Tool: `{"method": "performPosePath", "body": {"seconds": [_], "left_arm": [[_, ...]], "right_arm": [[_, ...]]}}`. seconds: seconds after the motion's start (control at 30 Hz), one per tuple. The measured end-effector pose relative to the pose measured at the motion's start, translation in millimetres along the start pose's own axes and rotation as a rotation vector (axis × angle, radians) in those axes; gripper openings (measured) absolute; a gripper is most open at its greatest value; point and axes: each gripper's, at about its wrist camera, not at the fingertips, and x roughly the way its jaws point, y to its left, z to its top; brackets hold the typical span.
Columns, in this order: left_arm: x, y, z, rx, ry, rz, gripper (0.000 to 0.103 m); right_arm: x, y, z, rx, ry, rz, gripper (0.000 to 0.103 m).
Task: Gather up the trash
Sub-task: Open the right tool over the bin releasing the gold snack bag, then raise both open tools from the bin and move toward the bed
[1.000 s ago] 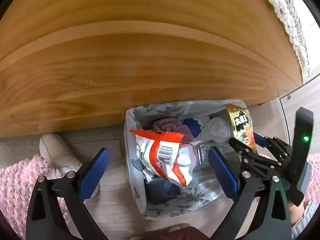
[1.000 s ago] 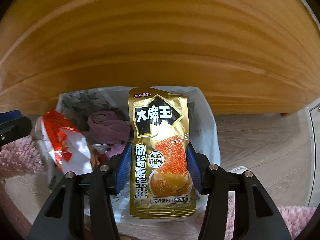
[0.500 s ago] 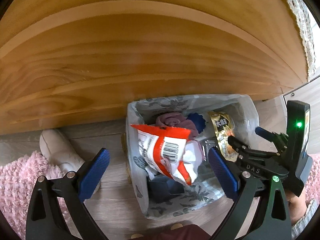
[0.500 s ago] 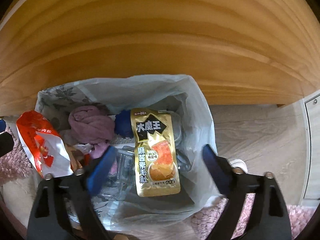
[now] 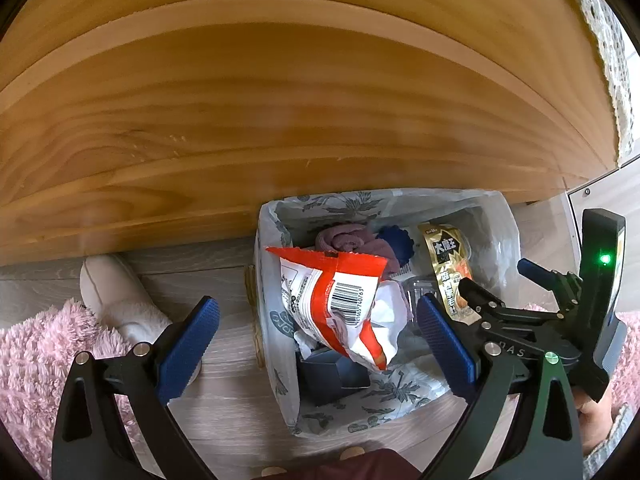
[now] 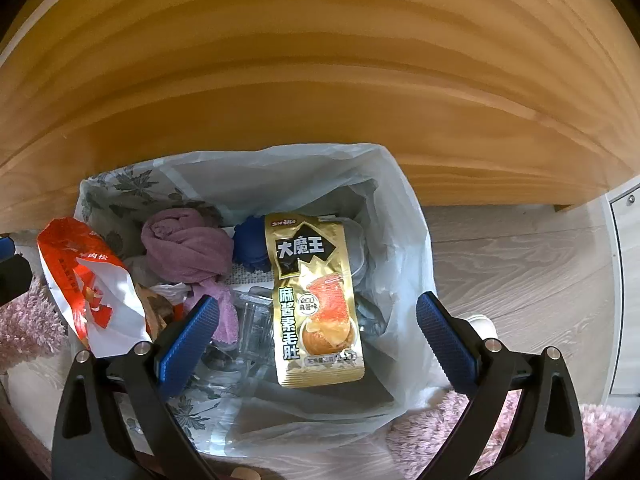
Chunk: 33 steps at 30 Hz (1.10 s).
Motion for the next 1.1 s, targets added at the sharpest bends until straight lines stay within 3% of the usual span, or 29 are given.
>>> {"method": "performPosePath", "body": {"seconds": [0.47,1.1], "left_arm": [[-11.2,-10.6,-1.3,0.026,-0.046,-0.001,0.095],[-90.2,-22.7,-1.8,0.098,-0.280,-0.033,0.095]], "right_arm": [[-23.3,6.2,-7.4,-0.038,-0.050,-0.026,0.095],[-105.4,-6.1,-6.4,0.020,-0.264,0.003,0.095]]}}
